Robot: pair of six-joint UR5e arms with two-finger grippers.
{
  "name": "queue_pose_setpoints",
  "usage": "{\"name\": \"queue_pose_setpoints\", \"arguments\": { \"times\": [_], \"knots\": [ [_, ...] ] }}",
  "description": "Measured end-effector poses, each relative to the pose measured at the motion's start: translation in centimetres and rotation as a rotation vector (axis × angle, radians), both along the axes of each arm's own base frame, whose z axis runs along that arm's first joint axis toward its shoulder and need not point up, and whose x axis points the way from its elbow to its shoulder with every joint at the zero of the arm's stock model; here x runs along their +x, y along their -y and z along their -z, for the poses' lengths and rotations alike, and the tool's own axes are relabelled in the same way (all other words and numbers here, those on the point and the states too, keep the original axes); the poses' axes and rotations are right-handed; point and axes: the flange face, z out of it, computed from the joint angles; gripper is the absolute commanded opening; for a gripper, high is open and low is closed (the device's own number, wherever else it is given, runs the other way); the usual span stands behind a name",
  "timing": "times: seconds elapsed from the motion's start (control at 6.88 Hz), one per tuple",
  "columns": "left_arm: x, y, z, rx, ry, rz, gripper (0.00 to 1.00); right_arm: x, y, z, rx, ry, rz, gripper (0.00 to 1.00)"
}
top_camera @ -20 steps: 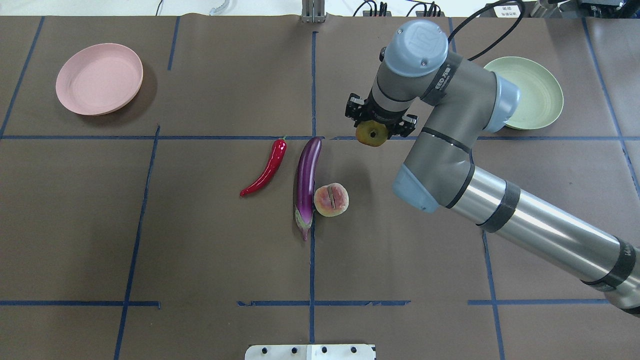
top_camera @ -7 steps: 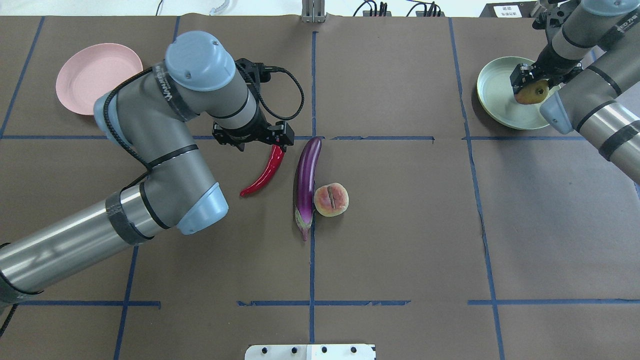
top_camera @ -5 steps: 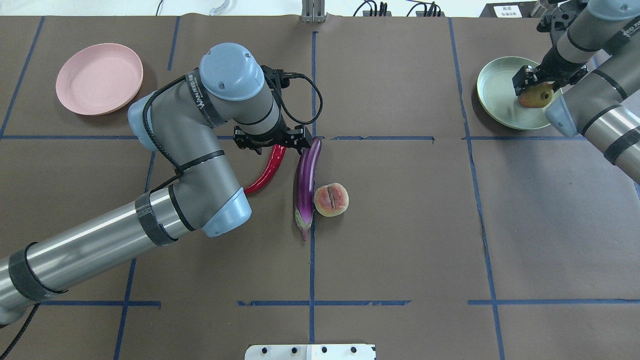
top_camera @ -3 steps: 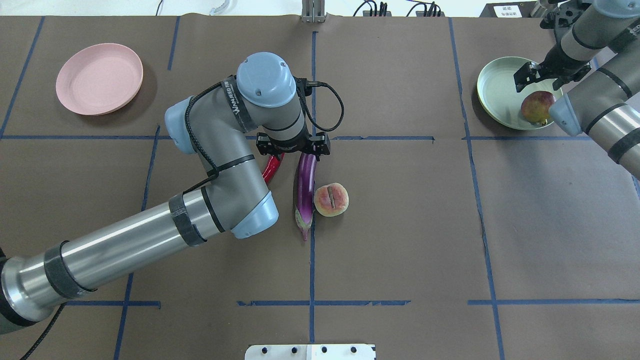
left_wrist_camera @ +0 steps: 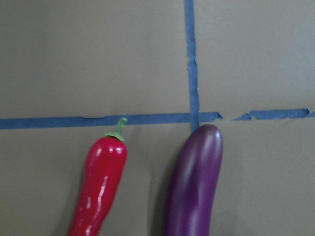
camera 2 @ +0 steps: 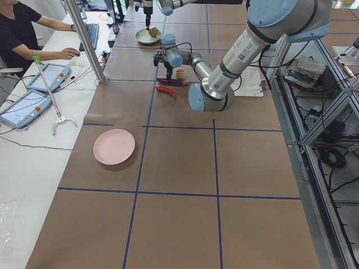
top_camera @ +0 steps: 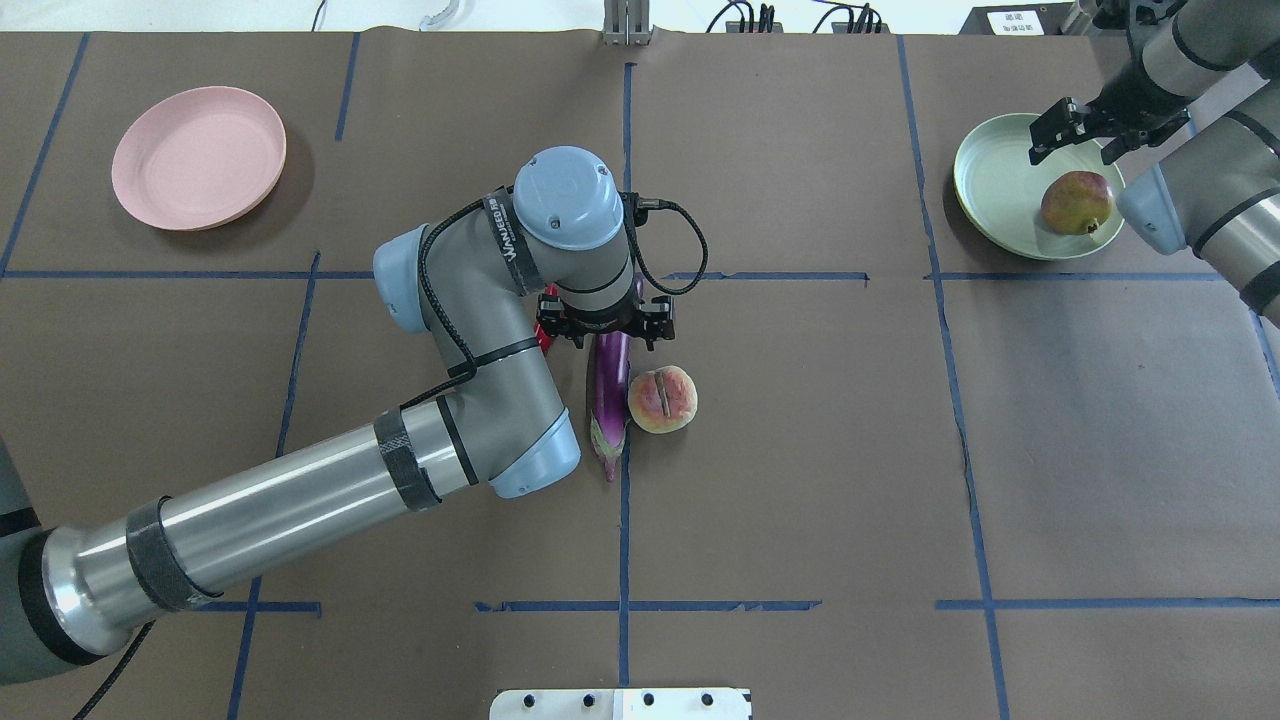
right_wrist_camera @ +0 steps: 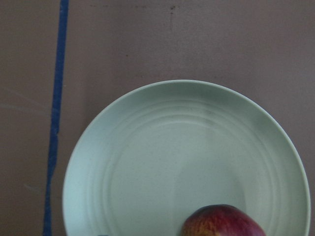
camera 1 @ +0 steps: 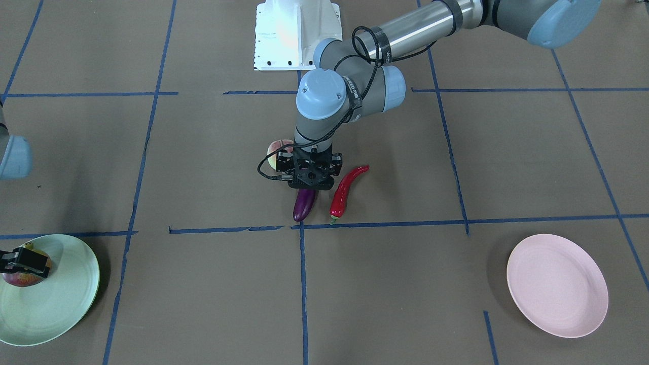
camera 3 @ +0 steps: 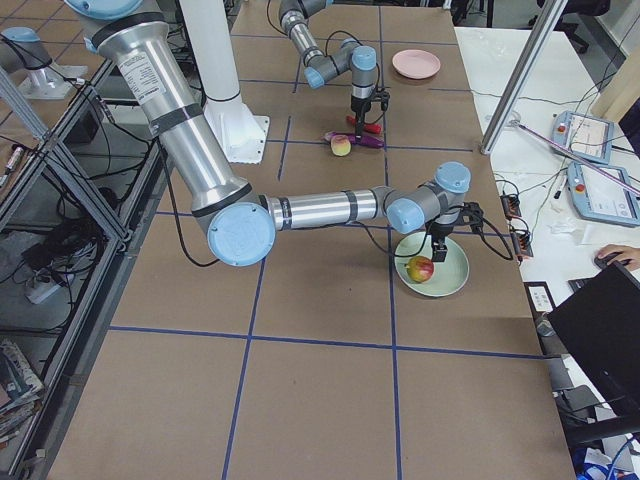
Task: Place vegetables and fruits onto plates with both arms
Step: 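Release the pomegranate on the green plate while the left gripper grasps the eggplant, then carry the eggplant to the pink plate while the right gripper moves over the peach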
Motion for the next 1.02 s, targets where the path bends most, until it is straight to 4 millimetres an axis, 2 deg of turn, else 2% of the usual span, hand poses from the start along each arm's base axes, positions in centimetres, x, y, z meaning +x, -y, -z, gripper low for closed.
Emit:
{"name": "queue_pose_setpoints", "arguments": {
  "times": [0.29, 0.44, 0.73, 0.87, 1.02],
  "knots": [
    [0.6, -0.1, -0.5, 0.007, -0.001, -0.003, 0.2, -1.0, -1.5, 4.2, -0.035, 0.074, -0.053, 1.0],
    [0.7, -0.1, -0.7, 0.008, 0.001, -0.004, 0.04, -2.3, -2.5, 6.1, -0.058, 0.101, -0.072, 1.0],
    [0.3, 0.1, -0.9, 0.005, 0.002, 0.002, 0.0, -6.9, -5.8, 11.2, -0.112, 0.169, -0.098, 1.0],
    [-1.3, 1.2, 0.3, 0.014, -0.017, 0.026, 0.0, -10.0, -8.4, 14.4, -0.15, 0.21, -0.111, 1.0],
    [-4.3, 3.1, 1.8, 0.03, -0.046, 0.066, 0.0, -13.3, -11.1, 16.9, -0.18, 0.233, -0.122, 1.0]
  ]
}}
